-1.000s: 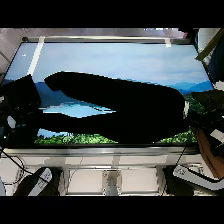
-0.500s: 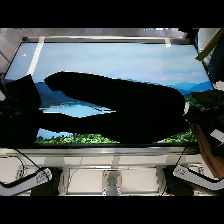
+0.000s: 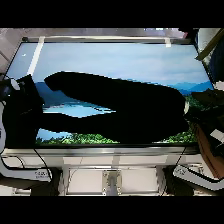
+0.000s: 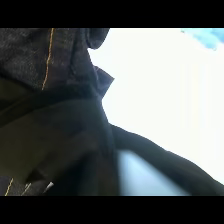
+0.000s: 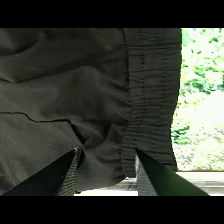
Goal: Fold the clothes and pants, and hang the long-sleeved shirts on hangers.
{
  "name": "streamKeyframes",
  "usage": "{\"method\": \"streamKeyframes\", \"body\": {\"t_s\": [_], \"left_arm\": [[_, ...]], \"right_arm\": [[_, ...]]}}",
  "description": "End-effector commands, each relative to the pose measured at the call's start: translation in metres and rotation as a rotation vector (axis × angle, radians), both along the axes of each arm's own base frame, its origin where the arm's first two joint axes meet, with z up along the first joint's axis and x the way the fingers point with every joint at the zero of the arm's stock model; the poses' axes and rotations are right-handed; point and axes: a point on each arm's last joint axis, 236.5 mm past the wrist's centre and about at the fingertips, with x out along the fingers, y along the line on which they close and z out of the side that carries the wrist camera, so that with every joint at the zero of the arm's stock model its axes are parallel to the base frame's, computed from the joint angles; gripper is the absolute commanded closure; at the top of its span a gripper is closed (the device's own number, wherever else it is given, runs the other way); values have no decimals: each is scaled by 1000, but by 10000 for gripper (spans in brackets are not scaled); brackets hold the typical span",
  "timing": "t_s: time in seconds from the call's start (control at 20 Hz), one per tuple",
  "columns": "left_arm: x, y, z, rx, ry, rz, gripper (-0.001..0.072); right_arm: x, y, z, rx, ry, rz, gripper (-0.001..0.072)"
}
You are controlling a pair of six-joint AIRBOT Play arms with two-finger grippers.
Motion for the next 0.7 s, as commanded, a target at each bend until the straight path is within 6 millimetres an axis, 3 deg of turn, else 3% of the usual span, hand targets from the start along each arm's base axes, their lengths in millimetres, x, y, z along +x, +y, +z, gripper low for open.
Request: {"method": "streamKeyframes", "body": {"t_s": [0.0,0.15,0.3,0.45,0.55,0.65], "left_arm": [[17,7,5,32,-68,-4,701],[69,12,51,93,-288,-26,702],[101,13,107,142,-450,-46,703],[139,-24,175,154,-715,-196,702],[133,-43,193,164,-738,-263,702],[113,-46,191,171,-699,-276,702]], "right_arm": [[-1,-1,-1,-7,3,6,321],[-3,-3,-1,-15,10,8,322],[-3,-3,-2,-17,12,9,321],[-1,-5,-2,-26,5,5,322],[-1,-6,-2,-27,4,4,322],[-2,-5,-2,-25,10,7,322]]}}
